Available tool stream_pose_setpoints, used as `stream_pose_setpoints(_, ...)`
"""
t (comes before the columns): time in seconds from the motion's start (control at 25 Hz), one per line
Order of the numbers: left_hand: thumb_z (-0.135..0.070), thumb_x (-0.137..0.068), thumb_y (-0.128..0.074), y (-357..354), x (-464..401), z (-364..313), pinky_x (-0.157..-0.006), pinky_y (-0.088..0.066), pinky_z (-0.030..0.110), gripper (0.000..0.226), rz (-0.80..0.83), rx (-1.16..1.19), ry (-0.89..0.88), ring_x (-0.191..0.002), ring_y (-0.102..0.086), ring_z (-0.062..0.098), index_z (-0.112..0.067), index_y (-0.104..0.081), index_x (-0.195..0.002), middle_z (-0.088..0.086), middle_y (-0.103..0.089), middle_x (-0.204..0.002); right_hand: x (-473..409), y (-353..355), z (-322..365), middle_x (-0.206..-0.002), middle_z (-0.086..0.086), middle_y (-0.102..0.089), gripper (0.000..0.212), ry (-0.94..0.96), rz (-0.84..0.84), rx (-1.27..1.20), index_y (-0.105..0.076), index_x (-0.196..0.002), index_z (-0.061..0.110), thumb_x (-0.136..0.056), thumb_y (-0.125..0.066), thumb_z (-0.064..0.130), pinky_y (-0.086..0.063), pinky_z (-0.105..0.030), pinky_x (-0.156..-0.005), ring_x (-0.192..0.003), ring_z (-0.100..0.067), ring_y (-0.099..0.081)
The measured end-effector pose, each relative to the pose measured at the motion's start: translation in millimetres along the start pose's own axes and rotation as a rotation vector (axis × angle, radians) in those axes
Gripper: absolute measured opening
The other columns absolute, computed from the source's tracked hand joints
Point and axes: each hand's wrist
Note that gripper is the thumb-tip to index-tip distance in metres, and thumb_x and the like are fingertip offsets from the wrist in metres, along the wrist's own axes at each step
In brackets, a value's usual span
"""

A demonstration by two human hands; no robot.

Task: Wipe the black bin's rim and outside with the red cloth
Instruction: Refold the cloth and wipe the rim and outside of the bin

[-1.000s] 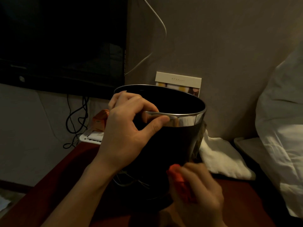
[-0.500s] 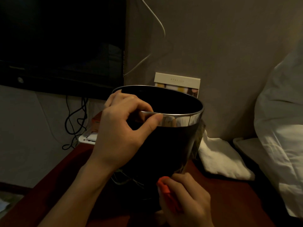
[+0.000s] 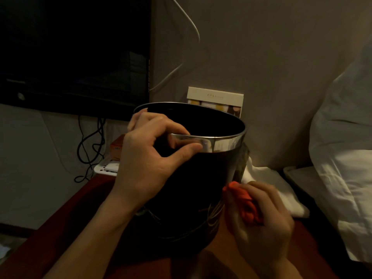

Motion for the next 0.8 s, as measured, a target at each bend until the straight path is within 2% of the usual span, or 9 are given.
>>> stream_pose_setpoints(0.16,-0.047,-0.074,-0.069,-1,0,2,-0.092,-0.04,0.042,0.022,-0.011,-0.018,0.011,-0.099,-0.047,-0.004,-0.033,-0.059,-0.088,-0.02,-0.056,-0.096,27,-17,1,-0.1,-0.003,-0.067,0.019,0.052,0.044,-0.027,-0.079,-0.099,0.005,-0.087,-0.078,0.02,-0.049,-0.014,-0.081,-0.084,-0.011,-0.064)
stream_pose_setpoints(0.32,-0.048,-0.074,-0.068,-1,-1,3,-0.091,-0.041,0.042,0.022,-0.015,-0.014,0.008,-0.099,-0.047,-0.003,-0.033,-0.059,-0.088,-0.019,-0.057,-0.094,46,-31,5,-0.092,-0.008,-0.07,0.011,0.189,0.106,-0.036,-0.081,-0.09,0.004,-0.084,-0.081,0.014,-0.053,-0.029,-0.065,-0.071,-0.019,-0.061)
stream_pose_setpoints(0.52,-0.046,-0.075,-0.068,-1,0,3,-0.092,-0.039,0.038,0.022,-0.005,-0.009,0.005,-0.098,-0.044,-0.009,-0.03,-0.06,-0.088,-0.018,-0.053,-0.098,30,-19,0,-0.095,-0.008,-0.07,0.02,0.079,0.051,-0.013,-0.08,-0.096,0.001,-0.086,-0.079,0.018,-0.052,-0.02,-0.076,-0.083,-0.012,-0.064)
stream_pose_setpoints(0.72,-0.046,-0.075,-0.068,0,-1,4,-0.092,-0.039,0.04,0.022,0.0,0.0,-0.001,-0.098,-0.045,-0.008,-0.03,-0.06,-0.087,-0.016,-0.054,-0.097,42,-29,8,-0.09,-0.008,-0.07,0.016,0.123,0.096,-0.019,-0.081,-0.09,0.002,-0.085,-0.081,0.018,-0.053,-0.025,-0.069,-0.073,-0.017,-0.063)
stream_pose_setpoints(0.8,-0.046,-0.075,-0.068,0,-1,3,-0.092,-0.039,0.039,0.021,0.0,0.007,0.007,-0.097,-0.045,-0.008,-0.03,-0.06,-0.087,-0.016,-0.054,-0.098,32,-23,5,-0.093,-0.006,-0.07,0.019,0.073,0.085,-0.036,-0.081,-0.093,0.003,-0.086,-0.079,0.021,-0.053,-0.02,-0.075,-0.079,-0.013,-0.065)
Point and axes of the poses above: each hand's wrist, its own x-axis away from the middle knuckle, its own y-axis out of the back of the hand, z = x × y
